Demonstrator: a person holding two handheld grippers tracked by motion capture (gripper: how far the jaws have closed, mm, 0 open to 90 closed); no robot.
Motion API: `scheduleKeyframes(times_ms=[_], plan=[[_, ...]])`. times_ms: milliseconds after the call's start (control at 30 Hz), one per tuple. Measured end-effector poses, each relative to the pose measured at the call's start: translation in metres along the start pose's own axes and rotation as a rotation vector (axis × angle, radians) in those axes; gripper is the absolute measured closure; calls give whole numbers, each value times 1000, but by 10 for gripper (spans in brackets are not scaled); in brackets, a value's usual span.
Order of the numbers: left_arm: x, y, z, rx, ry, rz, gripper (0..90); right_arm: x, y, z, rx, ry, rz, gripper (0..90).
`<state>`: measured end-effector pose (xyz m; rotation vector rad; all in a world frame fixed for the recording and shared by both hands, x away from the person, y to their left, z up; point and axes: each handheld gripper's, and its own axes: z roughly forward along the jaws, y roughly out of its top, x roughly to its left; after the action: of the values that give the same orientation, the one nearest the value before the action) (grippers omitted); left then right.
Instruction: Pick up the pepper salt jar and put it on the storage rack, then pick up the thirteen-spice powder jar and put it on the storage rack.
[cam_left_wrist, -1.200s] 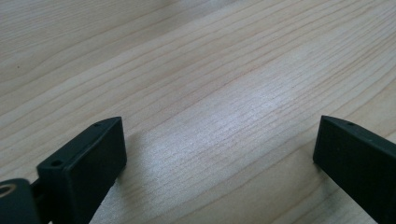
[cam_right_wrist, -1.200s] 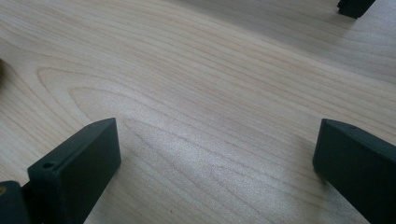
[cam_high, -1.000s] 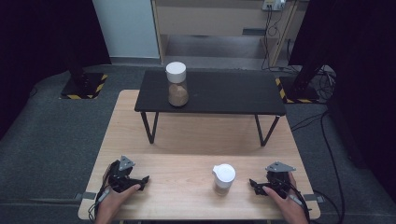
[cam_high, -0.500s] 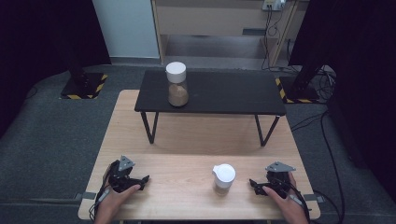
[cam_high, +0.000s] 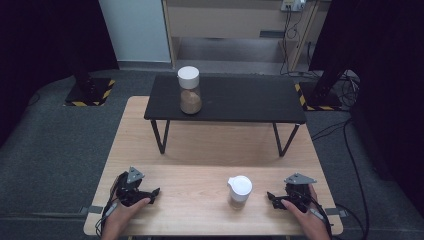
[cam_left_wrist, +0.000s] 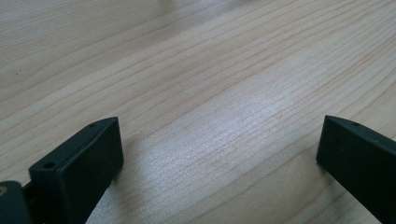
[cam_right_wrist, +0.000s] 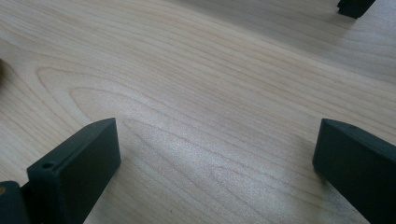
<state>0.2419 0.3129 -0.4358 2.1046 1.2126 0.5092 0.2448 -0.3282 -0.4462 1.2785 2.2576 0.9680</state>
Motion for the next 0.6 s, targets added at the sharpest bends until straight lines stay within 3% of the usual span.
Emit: scheduleKeyframes(times_ms=[233,400,600], plan=[[0,0,0,0,0,0,0,0,0,0,0,1,2,17],[0,0,0,0,-2,1,0,-4,-2,-5,-19,39,19,37],[1,0,0,0,-4,4,0,-4,0,-10,-37,64,-4,56]])
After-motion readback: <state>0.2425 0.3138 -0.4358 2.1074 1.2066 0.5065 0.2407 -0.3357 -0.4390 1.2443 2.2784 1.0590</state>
